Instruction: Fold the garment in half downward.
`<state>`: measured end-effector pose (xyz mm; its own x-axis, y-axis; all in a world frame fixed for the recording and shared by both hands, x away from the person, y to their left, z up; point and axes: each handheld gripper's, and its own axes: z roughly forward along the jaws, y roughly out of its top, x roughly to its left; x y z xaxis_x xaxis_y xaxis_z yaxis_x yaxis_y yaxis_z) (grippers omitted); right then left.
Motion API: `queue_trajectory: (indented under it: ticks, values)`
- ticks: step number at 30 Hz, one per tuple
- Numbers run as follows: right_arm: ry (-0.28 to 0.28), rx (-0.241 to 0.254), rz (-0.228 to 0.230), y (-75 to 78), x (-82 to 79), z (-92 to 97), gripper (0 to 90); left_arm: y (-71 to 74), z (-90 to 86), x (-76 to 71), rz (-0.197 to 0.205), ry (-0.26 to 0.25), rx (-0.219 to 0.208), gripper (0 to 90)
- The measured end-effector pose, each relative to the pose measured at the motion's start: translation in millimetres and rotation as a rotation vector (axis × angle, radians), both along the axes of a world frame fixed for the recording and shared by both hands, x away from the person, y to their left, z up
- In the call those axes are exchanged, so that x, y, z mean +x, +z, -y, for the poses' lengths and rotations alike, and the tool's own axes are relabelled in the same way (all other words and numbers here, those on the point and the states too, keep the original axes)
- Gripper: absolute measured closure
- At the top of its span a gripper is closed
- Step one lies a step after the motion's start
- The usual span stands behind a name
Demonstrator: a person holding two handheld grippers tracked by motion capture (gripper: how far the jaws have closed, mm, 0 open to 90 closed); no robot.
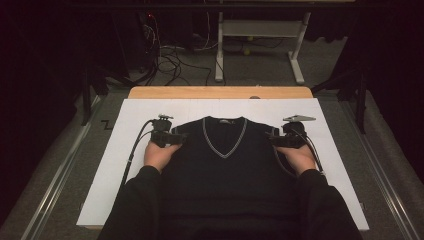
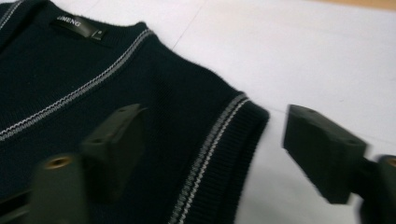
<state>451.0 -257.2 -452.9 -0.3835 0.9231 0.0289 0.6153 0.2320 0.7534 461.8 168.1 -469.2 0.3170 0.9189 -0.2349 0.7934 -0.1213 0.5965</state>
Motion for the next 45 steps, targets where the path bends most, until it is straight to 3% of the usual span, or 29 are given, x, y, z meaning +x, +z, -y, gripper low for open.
queue_trajectory:
  ticks: [3, 5, 8, 11, 13, 20, 22, 25, 27, 30, 34, 45]
  values:
    - [-0.005, -0.016, -0.071, -5.9, 5.4, -3.3, 25.9, 0.7, 2.5, -0.2, -0.003, 0.011, 0.013, 12.9]
    - [-0.005, -0.025, -0.107, -10.4, 6.6, -5.8, 29.0, 1.5, 4.6, -2.5, 0.006, 0.006, 0.040, 21.3]
    - [-0.003, -0.081, -0.090, -13.0, 4.5, -12.6, 31.2, 1.9, 7.4, -3.5, 0.008, 0.010, 0.064, 29.8]
    - [-0.006, -0.084, -0.087, -12.0, 3.9, -15.8, 40.7, 1.6, 9.6, -3.5, 0.011, 0.021, 0.053, 37.9]
    - [-0.002, -0.079, -0.085, -11.3, 4.1, -16.8, 51.6, 0.3, 13.0, -5.6, 0.039, 0.006, 0.108, 44.9]
    - [0.026, -0.066, -0.094, -10.0, 3.7, -22.4, 74.6, -0.2, 15.7, -8.7, 0.047, -0.011, 0.078, 64.9]
    - [0.030, -0.072, -0.091, -9.8, 2.4, -24.8, 77.6, 0.5, 16.8, -9.9, 0.050, -0.026, 0.076, 70.5]
    - [0.036, -0.088, -0.084, -8.2, 1.8, -25.5, 78.2, 4.1, 17.8, -13.1, 0.099, -0.022, 0.082, 72.5]
    - [0.038, -0.113, -0.061, -1.6, 1.8, -23.7, 78.2, 11.0, 15.2, -13.6, 0.132, -0.013, 0.054, 72.6]
    - [0.023, -0.076, -0.027, 12.4, 1.9, -16.0, 78.2, 26.1, 10.2, -12.6, 0.170, -0.005, 0.030, 72.7]
    - [0.008, -0.073, 0.034, 30.6, 1.4, -11.7, 78.2, 49.4, 6.2, -14.1, 0.271, 0.004, 0.014, 72.5]
    - [-0.040, -0.016, 0.222, 81.9, -3.7, -2.0, 78.1, 105.7, 1.9, -12.8, 0.415, 0.013, -0.012, 72.4]
